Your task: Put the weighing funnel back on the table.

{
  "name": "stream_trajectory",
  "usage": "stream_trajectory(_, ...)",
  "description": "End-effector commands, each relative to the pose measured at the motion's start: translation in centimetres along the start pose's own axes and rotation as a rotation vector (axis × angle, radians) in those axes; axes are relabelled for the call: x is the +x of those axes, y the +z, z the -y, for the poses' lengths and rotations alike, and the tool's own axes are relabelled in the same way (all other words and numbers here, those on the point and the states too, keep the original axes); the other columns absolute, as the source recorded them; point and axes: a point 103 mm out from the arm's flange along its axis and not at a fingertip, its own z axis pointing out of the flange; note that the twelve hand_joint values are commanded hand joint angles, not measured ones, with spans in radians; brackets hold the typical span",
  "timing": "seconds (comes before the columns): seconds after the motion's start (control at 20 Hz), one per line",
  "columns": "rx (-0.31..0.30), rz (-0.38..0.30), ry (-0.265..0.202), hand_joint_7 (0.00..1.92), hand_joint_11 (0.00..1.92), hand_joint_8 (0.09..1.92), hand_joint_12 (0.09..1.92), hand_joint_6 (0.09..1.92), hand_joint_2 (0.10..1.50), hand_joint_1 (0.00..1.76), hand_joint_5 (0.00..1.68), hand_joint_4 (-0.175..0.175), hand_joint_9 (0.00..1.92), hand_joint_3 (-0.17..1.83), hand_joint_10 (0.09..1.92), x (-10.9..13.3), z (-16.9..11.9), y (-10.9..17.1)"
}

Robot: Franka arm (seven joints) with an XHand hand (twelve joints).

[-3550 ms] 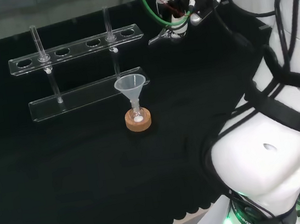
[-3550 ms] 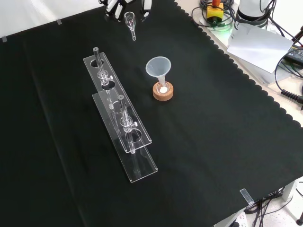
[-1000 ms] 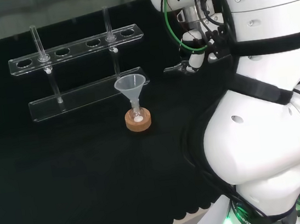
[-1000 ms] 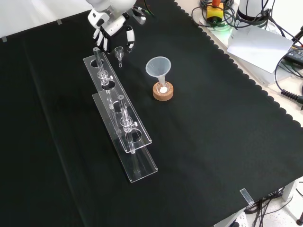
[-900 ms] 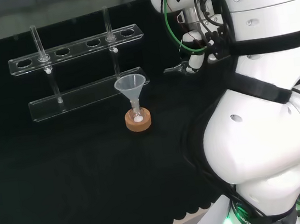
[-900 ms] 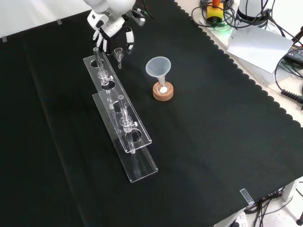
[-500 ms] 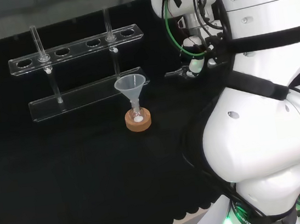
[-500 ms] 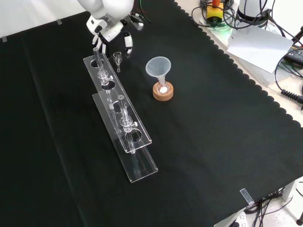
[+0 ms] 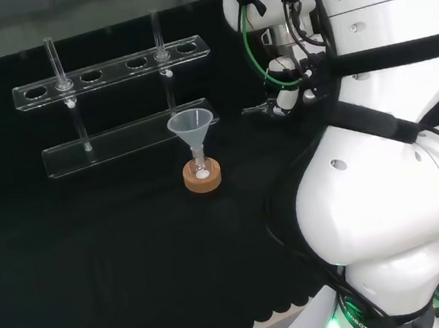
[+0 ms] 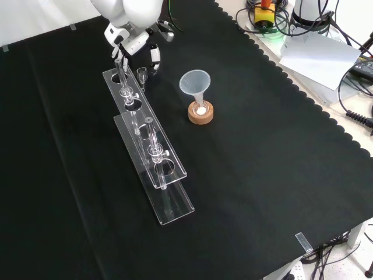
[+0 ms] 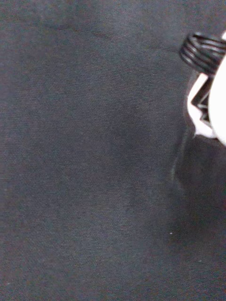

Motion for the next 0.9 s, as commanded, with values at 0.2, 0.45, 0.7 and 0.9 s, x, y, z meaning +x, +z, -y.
stream_trajectory(0.2,0.016,-0.002,0.0,0.45,0.38,0.64,1.31,0.96,0.68,1.08,1.13,0.175,0.75,0.73,0.55,0.2,-0.6,0.0)
stream_trajectory(0.45,0.014,0.002,-0.008,0.45,0.38,0.64,1.31,0.96,0.68,1.08,1.13,0.175,0.75,0.73,0.55,0.4,-1.2,0.0)
stream_trajectory(0.7,0.018,0.003,-0.016,0.45,0.38,0.64,1.31,0.96,0.68,1.08,1.13,0.175,0.75,0.73,0.55,0.4,-1.3,0.1)
stream_trajectory(0.9,0.02,0.017,-0.019,0.45,0.38,0.64,1.31,0.96,0.68,1.08,1.13,0.175,0.75,0.73,0.55,0.7,-1.4,0.1)
